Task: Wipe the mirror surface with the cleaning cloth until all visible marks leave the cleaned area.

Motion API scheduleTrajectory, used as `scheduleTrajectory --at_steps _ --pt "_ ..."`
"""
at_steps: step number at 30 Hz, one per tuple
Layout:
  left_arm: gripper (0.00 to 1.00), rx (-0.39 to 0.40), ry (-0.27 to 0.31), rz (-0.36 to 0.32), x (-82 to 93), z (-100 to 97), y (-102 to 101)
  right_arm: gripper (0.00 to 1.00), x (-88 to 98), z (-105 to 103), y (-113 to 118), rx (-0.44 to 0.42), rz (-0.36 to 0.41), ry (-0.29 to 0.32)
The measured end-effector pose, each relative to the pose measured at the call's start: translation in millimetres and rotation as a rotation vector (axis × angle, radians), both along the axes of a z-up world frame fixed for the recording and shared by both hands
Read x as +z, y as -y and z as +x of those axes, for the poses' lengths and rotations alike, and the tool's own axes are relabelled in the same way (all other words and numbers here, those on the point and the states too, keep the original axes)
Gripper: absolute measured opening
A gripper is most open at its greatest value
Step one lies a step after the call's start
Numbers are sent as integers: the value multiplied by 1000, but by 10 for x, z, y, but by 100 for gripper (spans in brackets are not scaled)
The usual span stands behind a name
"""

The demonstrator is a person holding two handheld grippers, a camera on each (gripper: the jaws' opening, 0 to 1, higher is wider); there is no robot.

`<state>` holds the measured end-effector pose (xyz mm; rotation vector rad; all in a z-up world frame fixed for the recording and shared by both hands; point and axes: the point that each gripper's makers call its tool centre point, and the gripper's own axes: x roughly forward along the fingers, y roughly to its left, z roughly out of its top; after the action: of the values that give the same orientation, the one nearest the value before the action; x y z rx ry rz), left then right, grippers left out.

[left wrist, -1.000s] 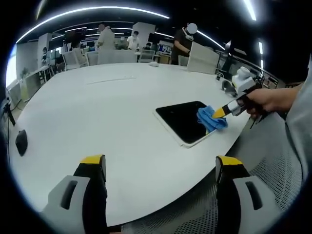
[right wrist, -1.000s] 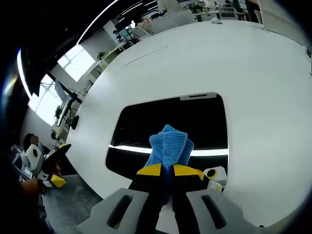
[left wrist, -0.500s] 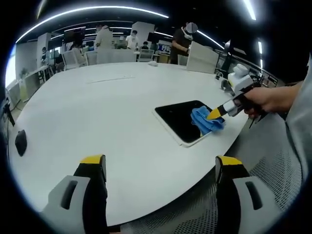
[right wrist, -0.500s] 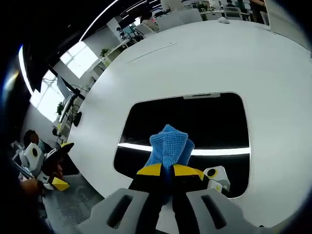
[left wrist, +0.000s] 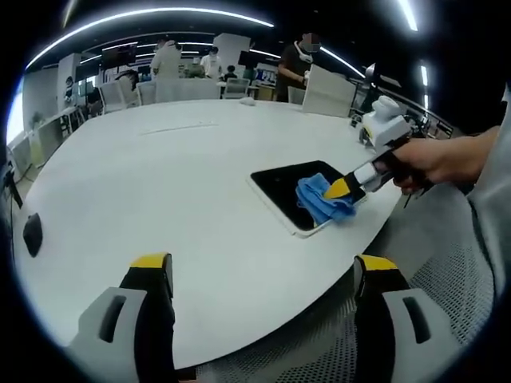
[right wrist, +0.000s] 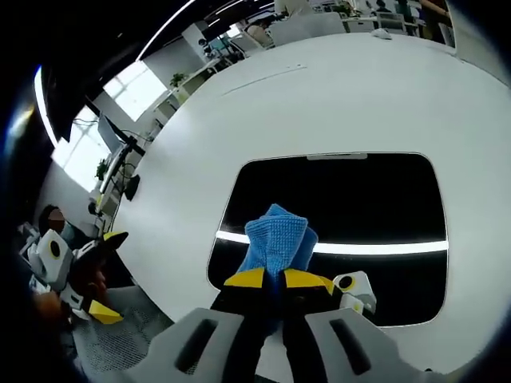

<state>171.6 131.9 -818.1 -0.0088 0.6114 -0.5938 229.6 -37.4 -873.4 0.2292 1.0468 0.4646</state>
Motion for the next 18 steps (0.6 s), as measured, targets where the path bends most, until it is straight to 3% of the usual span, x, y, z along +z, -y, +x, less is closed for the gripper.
scheduleTrajectory --at_steps 7,18 --pt "94 0 -4 3 4 -12 10 2 18 24 -112 47 -56 26" --pt "93 6 -12 14 -19 -11 -3 1 -28 81 -264 54 -30 22"
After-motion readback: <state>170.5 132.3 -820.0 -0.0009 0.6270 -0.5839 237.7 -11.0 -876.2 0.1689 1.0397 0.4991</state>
